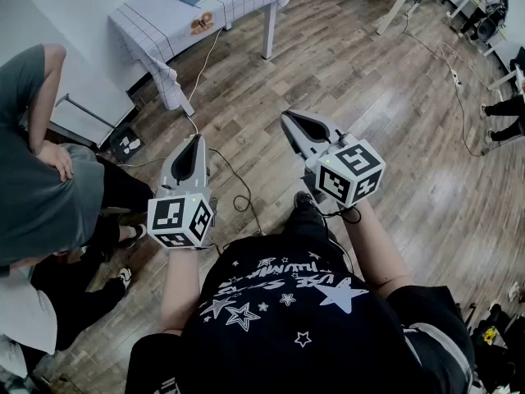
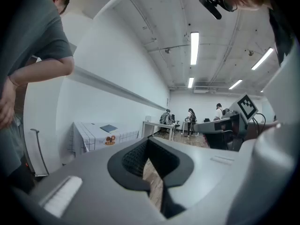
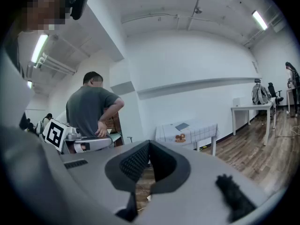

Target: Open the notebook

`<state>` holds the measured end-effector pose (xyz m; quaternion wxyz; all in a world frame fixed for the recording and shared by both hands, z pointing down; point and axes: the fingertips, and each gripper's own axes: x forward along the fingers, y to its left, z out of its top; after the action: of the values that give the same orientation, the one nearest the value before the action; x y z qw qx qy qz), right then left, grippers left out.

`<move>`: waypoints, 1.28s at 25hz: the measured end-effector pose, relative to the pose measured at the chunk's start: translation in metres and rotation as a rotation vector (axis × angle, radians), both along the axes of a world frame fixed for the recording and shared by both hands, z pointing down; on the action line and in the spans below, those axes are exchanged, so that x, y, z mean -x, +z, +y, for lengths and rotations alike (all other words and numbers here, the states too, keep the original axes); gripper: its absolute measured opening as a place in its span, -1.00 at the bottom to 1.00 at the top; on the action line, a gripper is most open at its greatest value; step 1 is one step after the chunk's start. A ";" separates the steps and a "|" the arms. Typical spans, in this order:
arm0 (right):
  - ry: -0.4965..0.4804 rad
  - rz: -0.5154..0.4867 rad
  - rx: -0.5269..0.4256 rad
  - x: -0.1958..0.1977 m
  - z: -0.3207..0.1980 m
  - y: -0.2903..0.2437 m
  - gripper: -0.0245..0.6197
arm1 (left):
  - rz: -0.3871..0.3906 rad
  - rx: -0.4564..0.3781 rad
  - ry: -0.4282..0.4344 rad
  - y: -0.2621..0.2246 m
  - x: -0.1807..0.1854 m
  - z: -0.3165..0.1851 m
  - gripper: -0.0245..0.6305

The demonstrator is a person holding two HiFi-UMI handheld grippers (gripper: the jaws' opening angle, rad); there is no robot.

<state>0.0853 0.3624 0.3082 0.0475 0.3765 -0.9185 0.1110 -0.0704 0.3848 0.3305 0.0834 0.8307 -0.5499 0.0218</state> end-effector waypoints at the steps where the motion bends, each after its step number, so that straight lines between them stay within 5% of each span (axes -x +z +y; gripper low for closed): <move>1: 0.001 -0.001 0.003 0.002 0.000 0.001 -0.88 | 0.001 -0.004 0.000 -0.001 0.002 0.000 -0.90; 23: 0.062 0.003 0.031 -0.007 0.015 0.009 -0.88 | 0.046 -0.036 0.018 -0.003 0.004 0.016 -0.90; 32: 0.085 0.028 0.097 -0.014 -0.001 0.041 -0.87 | 0.086 0.032 -0.018 0.026 0.019 -0.006 -0.90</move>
<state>0.0996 0.3611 0.3488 0.0737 0.4139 -0.8945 0.1519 -0.0891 0.3790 0.3563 0.1202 0.8245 -0.5529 -0.0057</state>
